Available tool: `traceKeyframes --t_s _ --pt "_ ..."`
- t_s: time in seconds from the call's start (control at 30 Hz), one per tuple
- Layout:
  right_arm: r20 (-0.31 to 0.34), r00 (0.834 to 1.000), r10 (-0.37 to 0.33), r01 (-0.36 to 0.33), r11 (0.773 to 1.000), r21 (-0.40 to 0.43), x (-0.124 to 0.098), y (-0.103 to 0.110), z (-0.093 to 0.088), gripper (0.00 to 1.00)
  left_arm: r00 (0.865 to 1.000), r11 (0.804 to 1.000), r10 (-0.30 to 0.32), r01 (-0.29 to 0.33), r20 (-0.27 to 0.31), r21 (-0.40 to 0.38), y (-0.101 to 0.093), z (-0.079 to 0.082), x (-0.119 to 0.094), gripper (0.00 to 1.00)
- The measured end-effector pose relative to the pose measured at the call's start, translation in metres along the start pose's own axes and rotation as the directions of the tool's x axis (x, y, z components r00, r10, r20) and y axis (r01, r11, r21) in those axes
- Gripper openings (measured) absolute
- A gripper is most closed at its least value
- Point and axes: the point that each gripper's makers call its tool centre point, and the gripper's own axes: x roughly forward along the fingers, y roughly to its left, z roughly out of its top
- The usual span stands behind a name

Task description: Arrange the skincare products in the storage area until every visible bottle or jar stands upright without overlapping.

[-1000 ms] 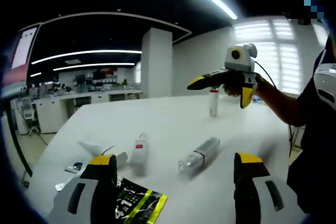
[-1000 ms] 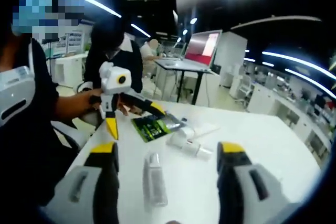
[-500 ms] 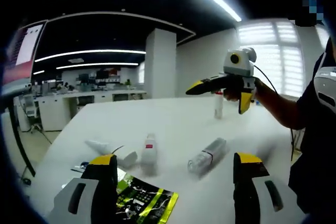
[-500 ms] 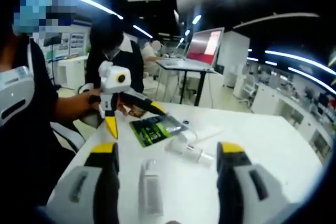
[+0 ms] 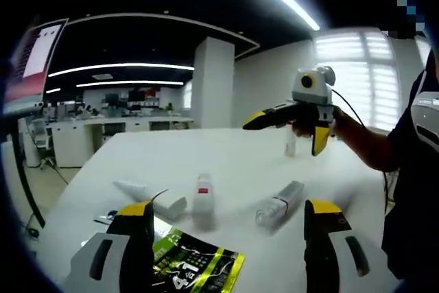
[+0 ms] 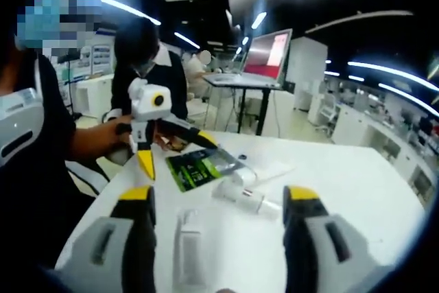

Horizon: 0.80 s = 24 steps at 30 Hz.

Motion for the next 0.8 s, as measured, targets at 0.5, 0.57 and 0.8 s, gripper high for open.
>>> traceKeyframes --t_s 0.5,0.57,0.8 --pt "-0.015 1.000 0.018 -0.018 1.000 0.009 0.016 -0.009 0.000 0.75 1.000 1.000 0.014 -0.014 0.005 -0.017 0.016 -0.001 0.004 0.91" --pt "-0.016 1.000 0.018 -0.018 1.000 0.008 0.018 -0.011 0.001 0.75 1.000 1.000 0.016 -0.016 0.004 -0.020 0.018 -0.002 0.003 0.91" --pt "-0.011 1.000 0.022 -0.021 0.999 0.033 0.028 -0.018 -0.002 0.73 0.999 0.999 0.035 -0.035 -0.005 -0.027 0.027 -0.007 0.001 0.91"
